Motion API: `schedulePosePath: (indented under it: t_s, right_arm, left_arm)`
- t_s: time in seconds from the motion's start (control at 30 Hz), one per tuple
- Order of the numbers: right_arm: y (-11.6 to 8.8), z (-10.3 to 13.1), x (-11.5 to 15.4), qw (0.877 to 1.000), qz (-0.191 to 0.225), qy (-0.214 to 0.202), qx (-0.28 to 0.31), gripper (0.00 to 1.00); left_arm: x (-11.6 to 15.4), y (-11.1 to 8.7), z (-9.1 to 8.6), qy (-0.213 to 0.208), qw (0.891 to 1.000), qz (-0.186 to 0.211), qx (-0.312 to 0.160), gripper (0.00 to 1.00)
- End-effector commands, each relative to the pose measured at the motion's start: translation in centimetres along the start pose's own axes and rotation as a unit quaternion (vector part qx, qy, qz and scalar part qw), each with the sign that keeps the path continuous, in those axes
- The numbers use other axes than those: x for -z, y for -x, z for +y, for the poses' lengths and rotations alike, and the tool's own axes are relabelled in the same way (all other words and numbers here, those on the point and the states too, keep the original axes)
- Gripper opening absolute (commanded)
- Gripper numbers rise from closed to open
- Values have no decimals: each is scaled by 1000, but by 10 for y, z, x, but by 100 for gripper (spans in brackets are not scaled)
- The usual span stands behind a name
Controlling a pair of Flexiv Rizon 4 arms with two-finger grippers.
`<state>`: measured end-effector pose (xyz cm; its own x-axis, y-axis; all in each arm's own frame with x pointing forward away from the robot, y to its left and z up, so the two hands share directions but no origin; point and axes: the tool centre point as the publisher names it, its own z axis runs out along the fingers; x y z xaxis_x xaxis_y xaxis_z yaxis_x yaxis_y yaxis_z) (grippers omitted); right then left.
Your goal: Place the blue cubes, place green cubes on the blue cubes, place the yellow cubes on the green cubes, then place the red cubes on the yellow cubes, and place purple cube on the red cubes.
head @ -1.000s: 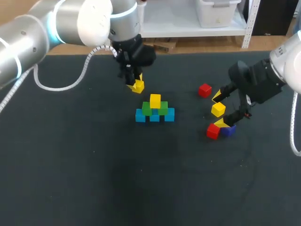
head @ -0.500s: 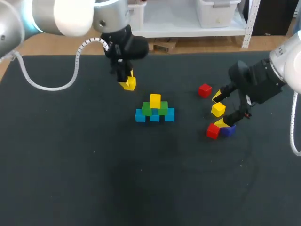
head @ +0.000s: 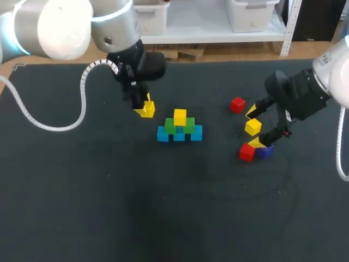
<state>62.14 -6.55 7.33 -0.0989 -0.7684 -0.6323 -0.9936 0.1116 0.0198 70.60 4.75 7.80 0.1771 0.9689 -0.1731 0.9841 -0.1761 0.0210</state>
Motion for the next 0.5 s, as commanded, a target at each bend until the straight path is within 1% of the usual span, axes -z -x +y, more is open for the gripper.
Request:
schedulePosePath:
  t_s: [0.03,0.27,0.5]
  right_arm:
    - [-1,-1,-1,1000,-2,1,1,100]
    - [-1,-1,-1,1000,-2,1,1,100]
    - [-1,-1,-1,1000,-2,1,1,100]
  left_arm:
    - [0,1,-8,47,999,1,4,0]
    - [-2,10,-9,40,999,7,17,0]
    - [-2,19,-7,35,999,10,12,0]
